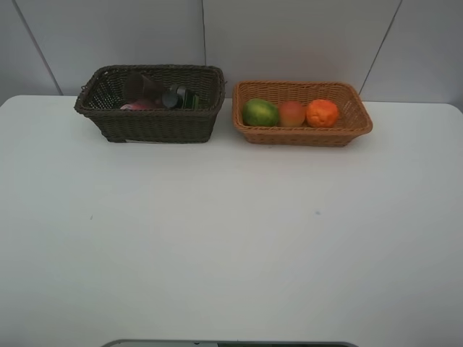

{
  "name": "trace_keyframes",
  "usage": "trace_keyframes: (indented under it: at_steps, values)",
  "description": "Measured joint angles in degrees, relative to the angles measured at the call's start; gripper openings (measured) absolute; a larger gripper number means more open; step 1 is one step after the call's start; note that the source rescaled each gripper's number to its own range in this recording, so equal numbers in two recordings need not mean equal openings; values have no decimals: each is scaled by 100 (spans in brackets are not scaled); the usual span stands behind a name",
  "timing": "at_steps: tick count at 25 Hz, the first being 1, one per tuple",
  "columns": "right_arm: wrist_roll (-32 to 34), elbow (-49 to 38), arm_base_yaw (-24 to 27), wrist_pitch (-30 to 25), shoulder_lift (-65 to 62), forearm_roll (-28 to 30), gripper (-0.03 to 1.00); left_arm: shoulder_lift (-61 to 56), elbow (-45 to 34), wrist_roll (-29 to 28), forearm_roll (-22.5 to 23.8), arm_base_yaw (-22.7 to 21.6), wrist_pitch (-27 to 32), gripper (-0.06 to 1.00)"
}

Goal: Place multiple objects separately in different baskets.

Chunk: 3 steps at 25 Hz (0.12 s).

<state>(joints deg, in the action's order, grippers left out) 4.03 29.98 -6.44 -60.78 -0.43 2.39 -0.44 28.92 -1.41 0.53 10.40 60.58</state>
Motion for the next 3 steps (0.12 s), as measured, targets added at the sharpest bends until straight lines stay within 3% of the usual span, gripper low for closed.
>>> trace_keyframes:
  at_steps: [3]
  values:
    - [0,0,0,0,0,0,85,0,0,0,0,0,0,85]
